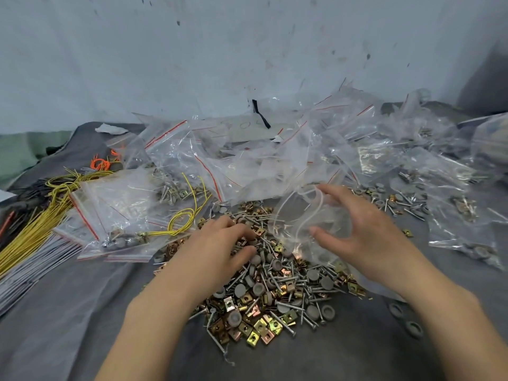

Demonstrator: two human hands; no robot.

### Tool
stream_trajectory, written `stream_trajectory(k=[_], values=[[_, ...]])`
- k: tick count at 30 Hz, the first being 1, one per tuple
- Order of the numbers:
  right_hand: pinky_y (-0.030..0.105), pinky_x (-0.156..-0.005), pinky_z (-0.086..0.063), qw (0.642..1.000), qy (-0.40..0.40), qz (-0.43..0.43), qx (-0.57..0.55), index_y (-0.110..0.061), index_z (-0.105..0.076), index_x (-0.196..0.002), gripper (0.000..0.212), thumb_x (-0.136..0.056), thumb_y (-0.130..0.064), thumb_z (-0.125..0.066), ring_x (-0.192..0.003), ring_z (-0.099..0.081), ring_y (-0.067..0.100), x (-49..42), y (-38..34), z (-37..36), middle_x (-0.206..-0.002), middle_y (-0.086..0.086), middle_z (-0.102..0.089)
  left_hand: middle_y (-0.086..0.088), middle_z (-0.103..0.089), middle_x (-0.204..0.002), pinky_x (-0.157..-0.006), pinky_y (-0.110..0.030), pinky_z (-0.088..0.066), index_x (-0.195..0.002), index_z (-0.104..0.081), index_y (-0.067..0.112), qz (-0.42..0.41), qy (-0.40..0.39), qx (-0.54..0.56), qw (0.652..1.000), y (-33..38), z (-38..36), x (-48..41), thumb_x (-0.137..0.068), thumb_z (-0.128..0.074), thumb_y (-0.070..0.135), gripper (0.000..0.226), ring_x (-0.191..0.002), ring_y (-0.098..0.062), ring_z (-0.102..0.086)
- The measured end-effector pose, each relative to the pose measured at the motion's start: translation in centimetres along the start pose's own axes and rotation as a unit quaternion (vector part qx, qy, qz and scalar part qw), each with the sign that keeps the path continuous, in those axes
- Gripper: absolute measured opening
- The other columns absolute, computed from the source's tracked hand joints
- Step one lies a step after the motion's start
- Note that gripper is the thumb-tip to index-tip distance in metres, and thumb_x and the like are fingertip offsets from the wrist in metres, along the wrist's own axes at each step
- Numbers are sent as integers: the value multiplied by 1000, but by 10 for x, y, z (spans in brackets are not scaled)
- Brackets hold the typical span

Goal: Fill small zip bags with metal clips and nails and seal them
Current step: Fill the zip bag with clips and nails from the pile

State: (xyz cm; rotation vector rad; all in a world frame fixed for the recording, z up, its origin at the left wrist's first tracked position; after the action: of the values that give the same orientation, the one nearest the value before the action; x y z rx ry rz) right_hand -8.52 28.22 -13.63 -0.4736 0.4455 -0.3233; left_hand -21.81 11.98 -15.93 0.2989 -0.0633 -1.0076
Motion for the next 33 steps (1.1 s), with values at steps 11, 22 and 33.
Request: stream_trajectory(k=[11, 22, 33], values=[[26, -106, -35, 1000, -11, 10, 21, -57, -24, -140, 70, -82, -62, -62, -124, -40, -6, 2, -1, -2, -110, -49, -32, 12, -51, -110, -93, -31, -40, -111, -57, 32, -2, 88, -58, 994, 9, 4, -9, -99, -46, 43, 20, -108, -14, -47], [24, -100, -40, 1000, 8, 26, -9, -50, -34, -141, 69, -80, -63, -62, -120, -47, -5, 3, -6, 0, -120, -34, -49, 15, -69, -82, -66, -8, -45, -94, -66, 28, -13, 130, 326, 936, 38, 24, -24, -94, -64, 31, 3, -76, 3, -64], [21, -98, -37, 999, 15, 33, -12, -76, -23, -127, 62, -78, -67, -60, -118, -45, -11, 4, -1, 0, -112, -47, -39, 15, -72, -87, -63, -20, -46, -106, -66, 33, 25, 161, 314, 935, 11, 38, -22, -99, -52, 40, 18, -71, 3, -61]])
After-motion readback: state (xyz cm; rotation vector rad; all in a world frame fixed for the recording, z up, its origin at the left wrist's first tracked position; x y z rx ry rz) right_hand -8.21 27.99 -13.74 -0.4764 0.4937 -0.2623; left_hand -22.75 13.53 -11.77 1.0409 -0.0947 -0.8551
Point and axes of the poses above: each hand's wrist, its own x-axis away from the middle knuckle, its own z-axis out of the back of the hand, y = z × x, the point moved 10 cm from there along -x, towards the middle knuckle
